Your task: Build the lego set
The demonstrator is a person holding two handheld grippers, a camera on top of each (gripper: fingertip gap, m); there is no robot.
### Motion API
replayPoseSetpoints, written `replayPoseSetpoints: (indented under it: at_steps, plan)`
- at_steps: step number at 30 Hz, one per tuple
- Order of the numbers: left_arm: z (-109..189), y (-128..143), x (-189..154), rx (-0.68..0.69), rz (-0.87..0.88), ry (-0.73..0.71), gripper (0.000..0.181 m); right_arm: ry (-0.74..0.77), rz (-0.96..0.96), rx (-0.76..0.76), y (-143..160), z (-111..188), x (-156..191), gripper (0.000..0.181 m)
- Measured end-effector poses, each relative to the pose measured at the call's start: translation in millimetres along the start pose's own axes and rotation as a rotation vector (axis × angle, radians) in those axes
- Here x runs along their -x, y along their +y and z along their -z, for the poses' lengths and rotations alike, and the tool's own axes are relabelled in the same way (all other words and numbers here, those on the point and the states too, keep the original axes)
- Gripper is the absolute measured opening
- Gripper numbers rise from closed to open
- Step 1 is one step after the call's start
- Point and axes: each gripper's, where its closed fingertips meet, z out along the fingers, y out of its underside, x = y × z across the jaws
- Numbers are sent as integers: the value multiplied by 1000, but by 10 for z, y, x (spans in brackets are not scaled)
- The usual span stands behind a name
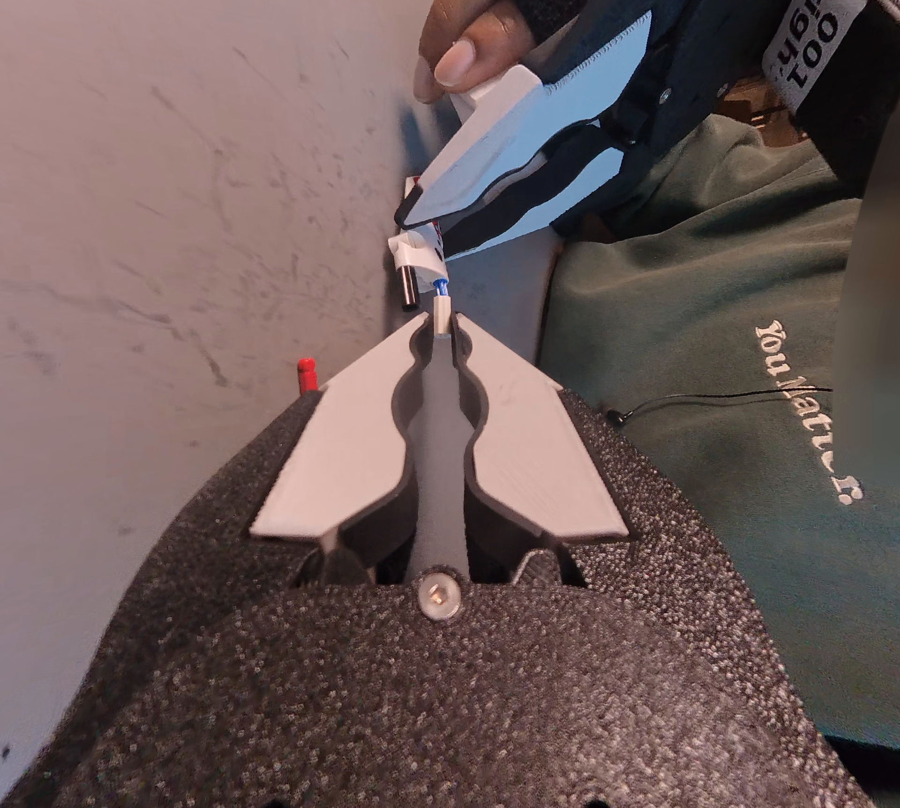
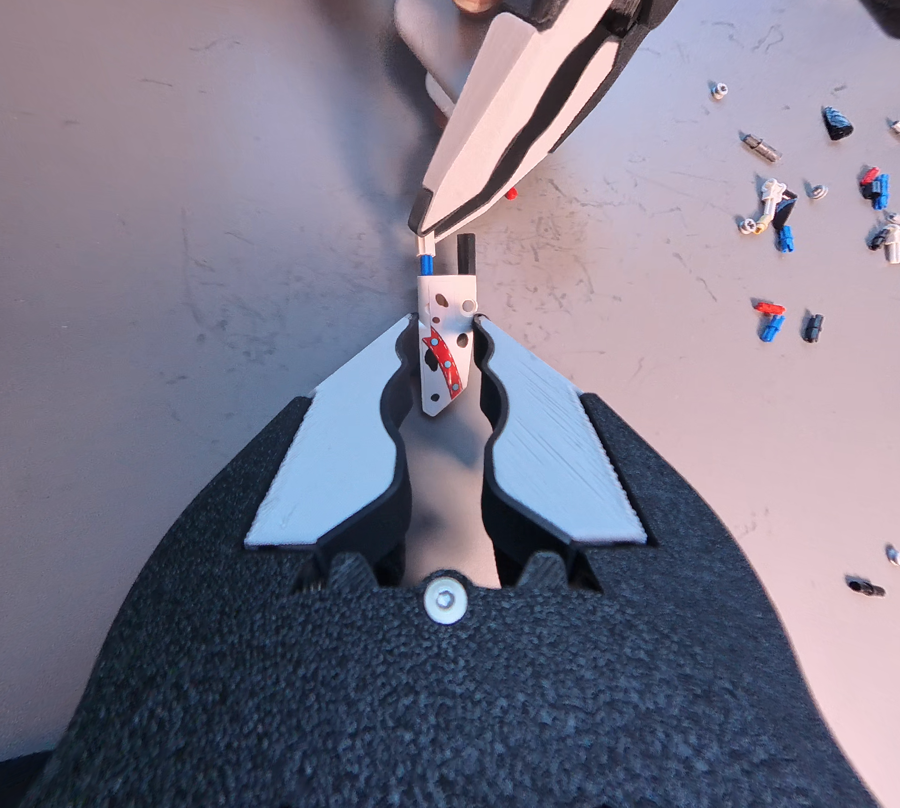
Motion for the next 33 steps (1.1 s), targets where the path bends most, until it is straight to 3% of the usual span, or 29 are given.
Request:
replayPoseSetpoints:
  at_steps: [8,24,33]
  plan:
    - [-11,-9,-10,5,151,70,5,0,-25,49,13,4,8,21]
    - [-5,-26,-15,47,117,9,5,-3,-36,139,13,5,30,20]
    - [-18,-17,1,-24,156,34,5,-14,-135,184,26,-2,29,20]
